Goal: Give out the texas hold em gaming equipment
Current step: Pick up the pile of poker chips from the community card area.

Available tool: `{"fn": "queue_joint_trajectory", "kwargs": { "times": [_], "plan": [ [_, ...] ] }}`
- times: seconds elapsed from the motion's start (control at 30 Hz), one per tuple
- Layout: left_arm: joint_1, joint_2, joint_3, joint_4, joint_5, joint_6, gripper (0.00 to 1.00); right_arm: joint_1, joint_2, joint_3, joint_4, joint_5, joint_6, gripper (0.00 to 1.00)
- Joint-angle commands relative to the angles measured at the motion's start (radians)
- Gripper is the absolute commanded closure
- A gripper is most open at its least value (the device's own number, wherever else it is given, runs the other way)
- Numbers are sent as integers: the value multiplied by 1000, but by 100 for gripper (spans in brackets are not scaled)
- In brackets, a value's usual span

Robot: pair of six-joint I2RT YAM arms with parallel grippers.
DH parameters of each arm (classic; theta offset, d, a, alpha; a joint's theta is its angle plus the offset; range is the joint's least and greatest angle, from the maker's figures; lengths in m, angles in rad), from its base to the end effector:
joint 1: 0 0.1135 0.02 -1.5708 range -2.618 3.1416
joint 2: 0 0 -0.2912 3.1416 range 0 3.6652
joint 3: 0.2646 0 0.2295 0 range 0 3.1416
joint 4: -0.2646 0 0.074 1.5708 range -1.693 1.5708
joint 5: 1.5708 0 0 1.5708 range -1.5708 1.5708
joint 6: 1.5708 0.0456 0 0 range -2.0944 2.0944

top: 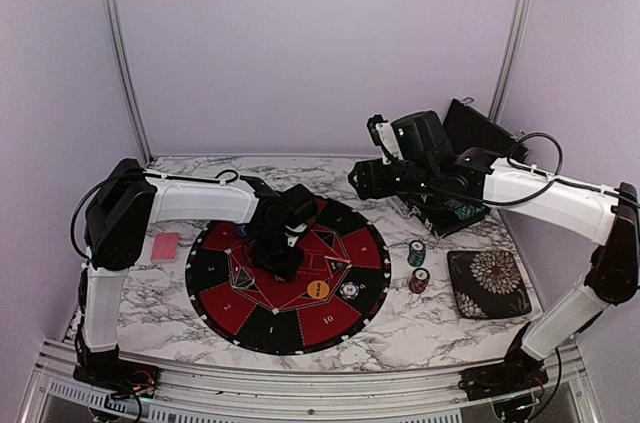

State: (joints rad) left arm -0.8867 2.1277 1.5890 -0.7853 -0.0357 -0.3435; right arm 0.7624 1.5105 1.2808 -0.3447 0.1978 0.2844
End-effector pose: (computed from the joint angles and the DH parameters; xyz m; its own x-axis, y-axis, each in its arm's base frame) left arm 0.2693 -0.3276 0.1826 -0.8360 0.4926 -0.2417 0.5177 0.8541 -0.0497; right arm 0.2459 0.2225 0.3477 -0.5337 -0.1292 -0.8358 -0.4252 0.8953 0.1331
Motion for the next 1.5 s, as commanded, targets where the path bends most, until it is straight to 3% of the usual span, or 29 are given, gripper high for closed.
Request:
{"fn": "queue_joint_trajectory", "kwargs": {
  "times": [0.0, 0.43, 0.87, 1.47],
  "plan": [
    [-12, 27, 22, -40, -22, 14, 51, -9, -28, -7, 21, 20, 9, 24],
    [-14, 14, 31, -40, -50, 15, 66, -9, -35, -22, 26, 25, 13, 24],
    [23, -44, 39, -39, -21, 9, 68, -9, -27, -19, 26, 31, 12, 24],
    [147, -265, -193, 3, -23, -40, 70, -10, 29, 6, 47, 6, 1, 24]
  ]
}}
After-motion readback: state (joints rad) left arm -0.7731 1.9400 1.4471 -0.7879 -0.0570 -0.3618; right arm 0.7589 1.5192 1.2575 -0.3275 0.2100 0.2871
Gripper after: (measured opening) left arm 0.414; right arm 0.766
